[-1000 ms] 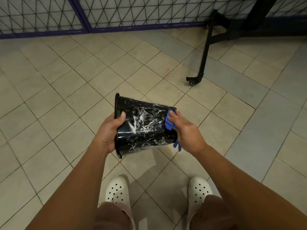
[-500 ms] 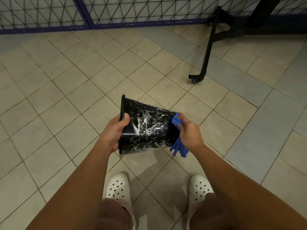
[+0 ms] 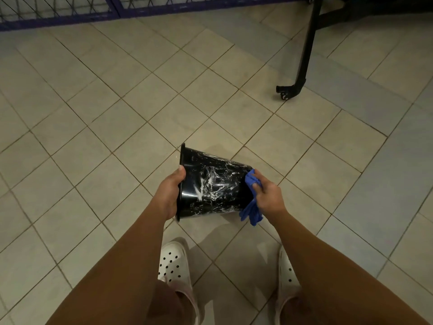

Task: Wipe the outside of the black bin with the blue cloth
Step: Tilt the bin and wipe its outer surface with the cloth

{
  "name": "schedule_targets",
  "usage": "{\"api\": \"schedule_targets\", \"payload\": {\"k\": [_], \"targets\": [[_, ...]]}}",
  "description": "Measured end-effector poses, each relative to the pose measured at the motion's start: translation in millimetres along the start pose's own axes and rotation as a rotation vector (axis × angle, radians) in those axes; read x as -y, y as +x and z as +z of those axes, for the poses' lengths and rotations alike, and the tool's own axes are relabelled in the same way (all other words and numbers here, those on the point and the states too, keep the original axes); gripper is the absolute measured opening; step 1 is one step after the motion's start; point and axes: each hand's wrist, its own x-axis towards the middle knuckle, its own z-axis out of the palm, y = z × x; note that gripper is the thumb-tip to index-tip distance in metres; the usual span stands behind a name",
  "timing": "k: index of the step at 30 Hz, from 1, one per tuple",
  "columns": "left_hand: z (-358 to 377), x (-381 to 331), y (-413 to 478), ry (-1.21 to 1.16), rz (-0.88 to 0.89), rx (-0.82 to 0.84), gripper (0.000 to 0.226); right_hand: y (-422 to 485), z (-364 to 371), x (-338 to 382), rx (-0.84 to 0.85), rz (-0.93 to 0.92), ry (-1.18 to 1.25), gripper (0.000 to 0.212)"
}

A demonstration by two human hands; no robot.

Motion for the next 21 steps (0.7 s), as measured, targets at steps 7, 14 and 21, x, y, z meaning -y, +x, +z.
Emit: {"api": "schedule_targets", "payload": {"k": [7,14,21], "targets": [[-1,13,22,0.078,0.015,-0.065,0.05,9,21,-20,0.045,0.009,-0.127,0.045],[2,19,32,0.16,0.115,-0.094,0.046,4,31,-36,0.061,-0.124,-0.259,0.043],[5,22,35,0.248,0.206,-0.192,0.032,-6,52,-44,0.063,-0.344,-0.369,0.058]]}}
